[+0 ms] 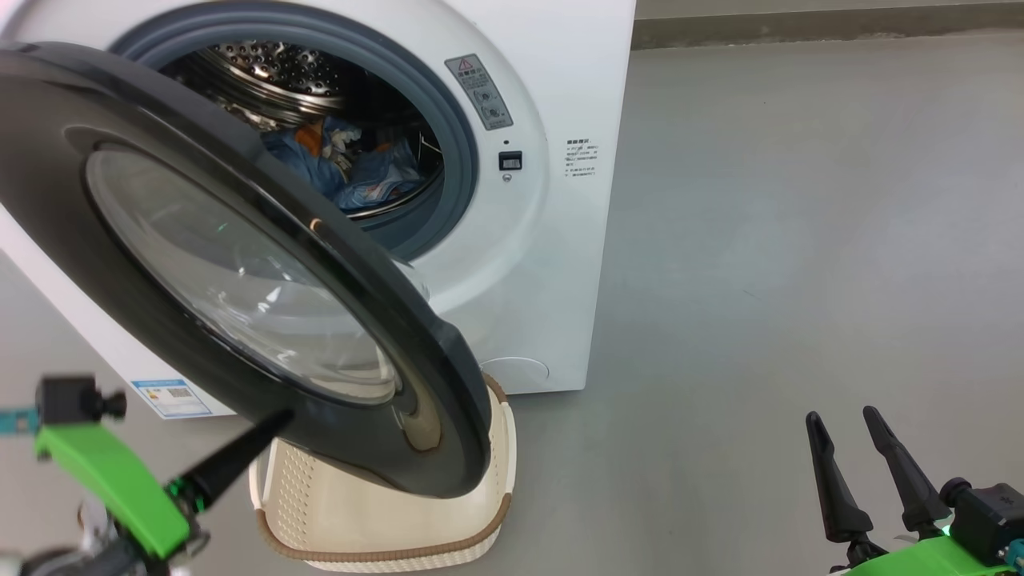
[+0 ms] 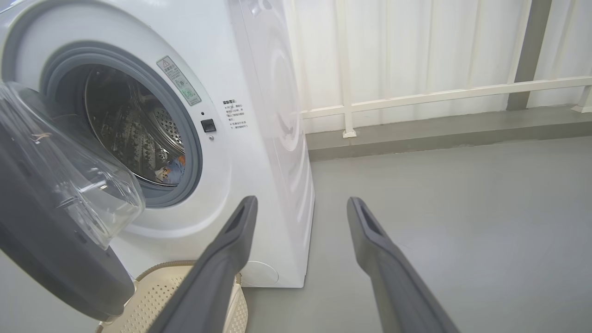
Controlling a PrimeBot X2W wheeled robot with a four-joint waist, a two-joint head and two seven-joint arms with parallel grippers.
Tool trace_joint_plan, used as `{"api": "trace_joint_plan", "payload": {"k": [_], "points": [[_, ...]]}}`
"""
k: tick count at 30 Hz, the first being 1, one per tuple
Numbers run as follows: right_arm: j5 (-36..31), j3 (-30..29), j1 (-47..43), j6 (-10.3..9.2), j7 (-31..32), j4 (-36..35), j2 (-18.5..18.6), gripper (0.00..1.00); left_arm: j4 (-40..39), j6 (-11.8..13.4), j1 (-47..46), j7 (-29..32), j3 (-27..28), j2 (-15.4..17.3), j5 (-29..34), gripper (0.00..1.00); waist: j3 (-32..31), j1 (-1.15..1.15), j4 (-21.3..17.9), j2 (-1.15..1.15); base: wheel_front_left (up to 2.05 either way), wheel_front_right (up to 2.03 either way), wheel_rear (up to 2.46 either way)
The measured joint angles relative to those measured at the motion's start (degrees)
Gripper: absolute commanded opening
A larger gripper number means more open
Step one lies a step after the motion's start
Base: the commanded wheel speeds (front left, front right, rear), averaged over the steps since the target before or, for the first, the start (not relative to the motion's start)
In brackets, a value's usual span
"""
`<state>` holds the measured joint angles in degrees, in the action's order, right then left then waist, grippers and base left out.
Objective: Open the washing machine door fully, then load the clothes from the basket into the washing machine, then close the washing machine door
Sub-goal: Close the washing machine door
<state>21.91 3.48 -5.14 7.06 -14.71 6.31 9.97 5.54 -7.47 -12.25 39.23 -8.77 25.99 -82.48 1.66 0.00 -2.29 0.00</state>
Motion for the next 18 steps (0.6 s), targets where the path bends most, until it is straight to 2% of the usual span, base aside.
{"api": "trace_joint_plan", "payload": {"k": [1,2,3,5,7,8,11,18], "points": [[0.0,0.0,0.0,0.0,0.0,0.0,0.0,1.0,-0.1,0.0,1.2,-1.2,-0.1,0.1,0.5,0.24,0.0,0.0,0.0,0.0,0.0,0.0,0.0],[0.0,0.0,0.0,0.0,0.0,0.0,0.1,1.0,-0.2,0.0,2.3,-2.4,-0.3,0.3,1.4,0.38,0.0,0.0,0.1,0.0,0.0,0.0,0.0],[0.0,0.0,0.0,0.0,0.0,0.0,0.1,1.0,-0.3,0.0,3.4,-3.6,-0.6,0.4,2.2,0.47,0.0,0.0,0.1,0.0,0.0,0.0,0.0],[0.0,-0.1,0.0,0.0,0.0,0.0,0.2,1.0,-0.3,0.0,5.5,-6.5,-1.0,0.5,3.0,0.56,0.0,0.0,0.2,0.0,0.0,0.0,0.0],[0.0,-0.1,0.0,0.0,0.0,0.0,0.3,1.0,0.1,0.0,7.3,-9.8,-1.4,0.5,3.4,0.8,0.0,0.0,0.2,0.0,0.0,0.0,0.0],[0.0,-0.1,0.0,0.0,0.0,0.0,0.3,1.0,0.3,0.0,8.1,-11.5,-1.6,0.5,3.6,0.88,-0.1,0.0,0.2,0.0,0.0,0.0,0.0],[0.0,-0.2,0.0,0.0,0.0,0.0,0.4,1.0,2.0,0.0,10.4,-16.4,-2.4,0.8,4.3,1.0,-0.1,0.0,0.2,0.0,0.0,0.0,0.0],[0.0,-0.2,0.0,0.0,0.0,0.1,0.4,1.0,5.1,0.0,13.8,-30.3,-5.5,2.0,7.8,1.0,-0.2,0.0,-0.4,0.0,0.0,0.0,0.0]]}}
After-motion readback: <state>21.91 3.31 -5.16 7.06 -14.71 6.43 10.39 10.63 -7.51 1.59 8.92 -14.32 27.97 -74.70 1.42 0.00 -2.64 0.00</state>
